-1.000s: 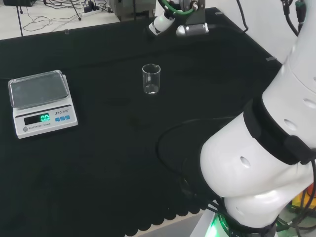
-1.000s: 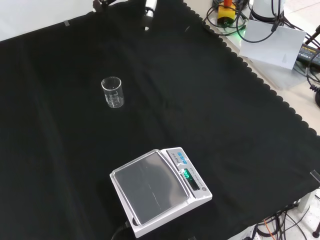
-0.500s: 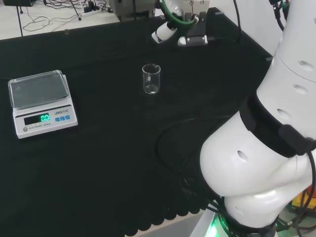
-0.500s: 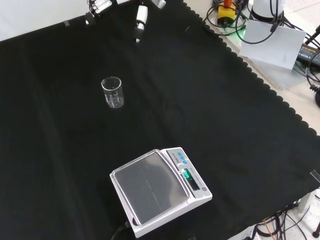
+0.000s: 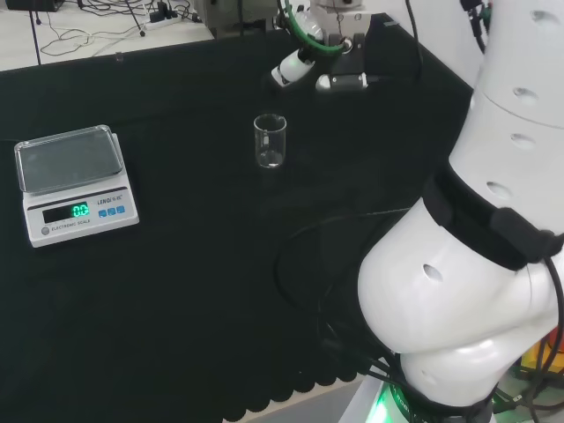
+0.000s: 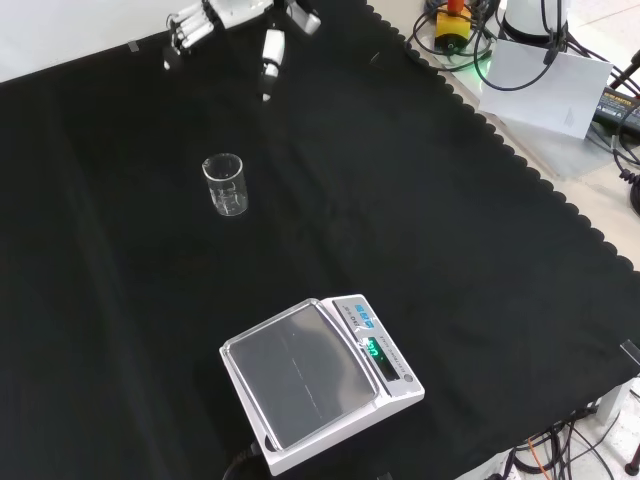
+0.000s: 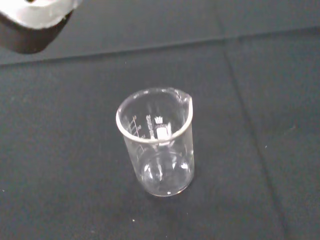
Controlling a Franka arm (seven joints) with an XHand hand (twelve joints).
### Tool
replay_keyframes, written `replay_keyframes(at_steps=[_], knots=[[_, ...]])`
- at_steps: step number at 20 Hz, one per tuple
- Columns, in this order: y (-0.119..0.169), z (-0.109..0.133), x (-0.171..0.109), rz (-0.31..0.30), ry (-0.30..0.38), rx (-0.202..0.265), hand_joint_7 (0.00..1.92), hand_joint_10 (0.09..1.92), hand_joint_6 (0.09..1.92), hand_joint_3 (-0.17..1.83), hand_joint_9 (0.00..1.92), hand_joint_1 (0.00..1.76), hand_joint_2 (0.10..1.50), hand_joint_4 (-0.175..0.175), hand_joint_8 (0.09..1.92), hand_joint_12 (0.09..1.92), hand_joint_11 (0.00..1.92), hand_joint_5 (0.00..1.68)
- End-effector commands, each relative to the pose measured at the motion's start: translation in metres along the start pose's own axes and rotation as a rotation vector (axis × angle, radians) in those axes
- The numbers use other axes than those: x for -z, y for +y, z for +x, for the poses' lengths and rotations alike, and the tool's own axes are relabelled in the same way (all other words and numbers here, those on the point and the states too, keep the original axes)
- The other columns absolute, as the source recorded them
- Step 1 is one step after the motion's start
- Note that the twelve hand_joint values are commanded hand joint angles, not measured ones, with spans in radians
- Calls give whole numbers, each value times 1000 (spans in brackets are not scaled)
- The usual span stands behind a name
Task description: Pick up the beaker.
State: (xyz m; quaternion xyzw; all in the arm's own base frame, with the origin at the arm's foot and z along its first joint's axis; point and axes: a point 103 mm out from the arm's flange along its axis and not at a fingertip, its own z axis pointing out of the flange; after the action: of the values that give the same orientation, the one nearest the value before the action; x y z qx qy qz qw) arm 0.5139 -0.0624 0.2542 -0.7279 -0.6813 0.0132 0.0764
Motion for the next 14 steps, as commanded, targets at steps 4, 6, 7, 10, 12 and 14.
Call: replay_keyframes(at_steps=[4,6,7,10,12,14], knots=[[48,1,-53,53,18,32,100,853,87,370,183,720,670,35,758,1167,0,160],[52,-2,-60,64,23,29,102,853,87,369,183,721,670,36,758,1164,0,161],[54,-3,-64,68,24,29,103,853,87,369,183,721,670,36,758,1163,0,163],[61,-6,-76,83,23,29,106,853,87,368,182,722,670,36,759,1159,0,165],[64,-7,-83,92,25,29,106,854,87,368,182,722,671,36,758,1157,0,166],[67,-7,-92,108,26,30,107,854,87,368,182,723,671,36,758,1155,0,166]])
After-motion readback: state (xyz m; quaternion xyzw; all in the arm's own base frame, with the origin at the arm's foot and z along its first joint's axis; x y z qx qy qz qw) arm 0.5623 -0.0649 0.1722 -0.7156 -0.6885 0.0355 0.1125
